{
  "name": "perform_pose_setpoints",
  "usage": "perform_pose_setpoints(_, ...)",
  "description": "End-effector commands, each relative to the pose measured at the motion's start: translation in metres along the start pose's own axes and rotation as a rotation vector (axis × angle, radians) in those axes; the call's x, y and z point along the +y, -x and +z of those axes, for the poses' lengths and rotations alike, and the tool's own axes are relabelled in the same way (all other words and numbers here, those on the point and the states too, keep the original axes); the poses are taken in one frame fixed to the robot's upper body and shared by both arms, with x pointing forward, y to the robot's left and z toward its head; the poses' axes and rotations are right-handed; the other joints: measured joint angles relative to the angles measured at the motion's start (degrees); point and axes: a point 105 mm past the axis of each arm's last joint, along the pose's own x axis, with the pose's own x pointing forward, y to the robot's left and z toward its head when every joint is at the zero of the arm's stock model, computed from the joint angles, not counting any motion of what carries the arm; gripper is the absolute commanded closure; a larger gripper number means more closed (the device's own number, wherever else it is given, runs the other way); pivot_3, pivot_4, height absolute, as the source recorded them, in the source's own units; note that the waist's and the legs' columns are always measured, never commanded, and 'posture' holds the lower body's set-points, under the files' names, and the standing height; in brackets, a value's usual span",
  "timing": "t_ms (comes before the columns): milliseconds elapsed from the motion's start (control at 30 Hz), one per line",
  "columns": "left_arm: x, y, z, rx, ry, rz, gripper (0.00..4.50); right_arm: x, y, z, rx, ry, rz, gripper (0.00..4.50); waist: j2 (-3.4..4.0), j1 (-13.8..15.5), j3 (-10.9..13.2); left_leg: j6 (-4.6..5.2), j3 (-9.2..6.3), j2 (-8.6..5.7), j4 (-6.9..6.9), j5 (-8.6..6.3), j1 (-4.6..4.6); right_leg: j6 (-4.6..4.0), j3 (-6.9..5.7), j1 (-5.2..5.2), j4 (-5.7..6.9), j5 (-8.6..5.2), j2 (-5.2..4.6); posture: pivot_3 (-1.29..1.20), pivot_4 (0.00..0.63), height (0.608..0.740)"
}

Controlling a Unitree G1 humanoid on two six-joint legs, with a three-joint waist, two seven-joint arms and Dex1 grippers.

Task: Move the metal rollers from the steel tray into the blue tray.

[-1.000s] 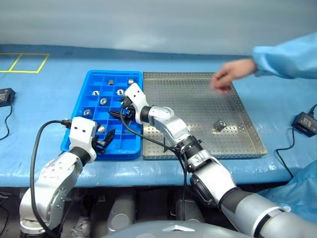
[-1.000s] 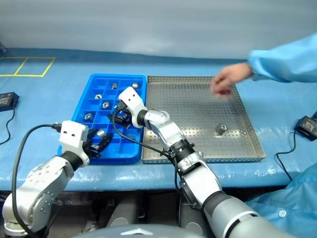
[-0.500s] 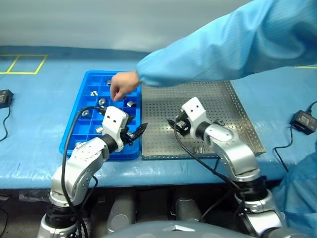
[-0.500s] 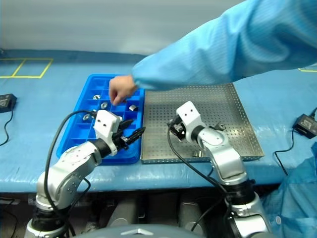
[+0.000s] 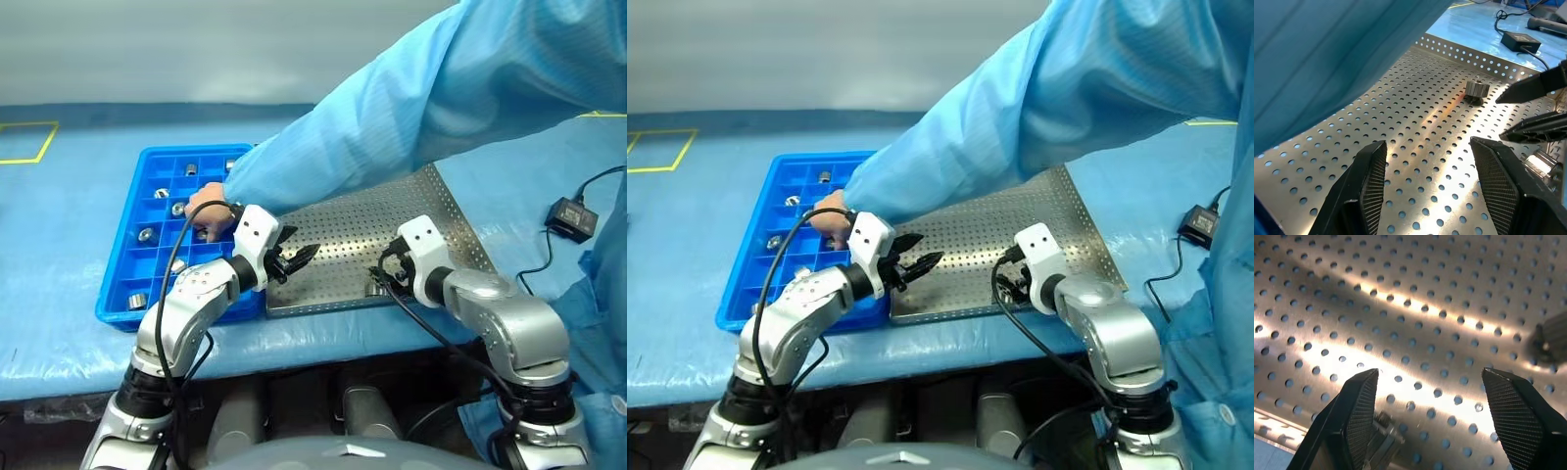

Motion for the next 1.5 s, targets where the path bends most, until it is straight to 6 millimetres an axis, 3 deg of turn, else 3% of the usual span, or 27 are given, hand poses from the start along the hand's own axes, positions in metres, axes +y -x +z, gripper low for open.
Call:
perform_pose_setpoints(33,-0.004,-0.003,0.006,-0.035,-0.023,-0.016,1.55,0.007,0.004,0.005,0.008,-0.042,0.05,0.95,0.01,-0.47,-0.01,0.0,0.0,0.0,0.01,0.0,0.01,0.01,0.0,0.02,0.0,0.0,0.0,-0.14,0.15,0.74)
perform_pose_setpoints(233,-0.007,-0.003,0.004,-0.038,-0.018,-0.015,1.55,0.01,-0.004,0.006,0.062,-0.123,0.084,0.95,0.01,-0.8,-0.01,0.01,-0.01,0.01,0.03,0.0,0.0,0.04,0.02,0.0,0.03,0.02,-0.01,-0.12,0.15,0.74)
perform_pose_setpoints(633,-0.013,-0.003,-0.002,-0.042,-0.001,-0.005,1.55,0.008,-0.007,-0.001,0.164,-0.127,0.163,0.95,0.01,-0.58,-0.01,0.07,-0.01,0.0,0.03,-0.02,-0.01,0.07,0.07,0.02,0.0,0.04,-0.05,-0.1,0.15,0.74)
perform_pose_setpoints(733,-0.013,-0.003,-0.003,-0.044,0.0,0.007,1.55,0.007,-0.01,0.001,0.185,-0.146,0.175,1.63,0.01,-0.54,-0.01,0.08,0.0,-0.01,0.03,-0.02,-0.01,0.07,0.08,0.02,0.0,0.04,-0.04,-0.08,0.15,0.74)
perform_pose_setpoints(833,-0.011,-0.001,-0.003,-0.045,0.001,0.016,1.55,0.008,-0.013,0.008,0.178,-0.159,0.176,2.51,0.02,-0.52,-0.01,0.09,0.02,-0.02,0.04,-0.01,-0.01,0.11,0.11,0.03,0.0,0.07,-0.02,-0.08,0.15,0.74)
perform_pose_setpoints(1033,-0.01,0.001,-0.004,-0.04,0.001,0.025,1.55,0.01,-0.014,0.025,0.124,-0.175,0.164,2.51,0.02,-0.29,-0.01,0.12,0.01,-0.01,0.07,-0.01,-0.03,0.14,0.12,0.04,-0.01,0.08,-0.02,-0.07,0.15,0.74)
perform_pose_setpoints(1200,-0.004,0.005,-0.001,-0.043,-0.008,0.048,1.55,0.021,-0.011,0.057,-0.001,-0.166,0.18,2.51,0.02,-0.32,-0.01,0.13,0.03,-0.01,0.08,0.0,-0.03,0.17,0.15,0.03,0.0,0.1,0.03,-0.06,0.15,0.74)
perform_pose_setpoints(1333,-0.001,0.007,0.0,-0.037,-0.021,0.056,1.55,0.023,-0.013,0.058,-0.008,-0.148,0.154,2.51,0.03,-0.06,-0.01,0.14,0.01,0.0,0.08,0.0,-0.03,0.17,0.15,0.04,0.0,0.1,0.06,-0.05,0.15,0.74)
perform_pose_setpoints(1433,0.003,0.009,0.002,-0.043,-0.027,0.066,1.55,0.018,-0.013,0.057,-0.023,-0.004,0.081,2.51,0.04,0.31,-0.01,0.18,-0.01,0.02,0.08,-0.02,-0.07,0.17,0.17,0.03,-0.01,0.1,-0.05,-0.05,0.15,0.74)
perform_pose_setpoints(1500,0.004,0.01,0.001,-0.041,-0.026,0.071,1.55,0.025,-0.015,0.065,-0.087,0.02,0.142,2.51,0.04,0.31,-0.01,0.22,0.03,0.01,0.08,-0.04,-0.07,0.18,0.18,0.03,-0.06,0.1,-0.09,-0.05,0.15,0.74)
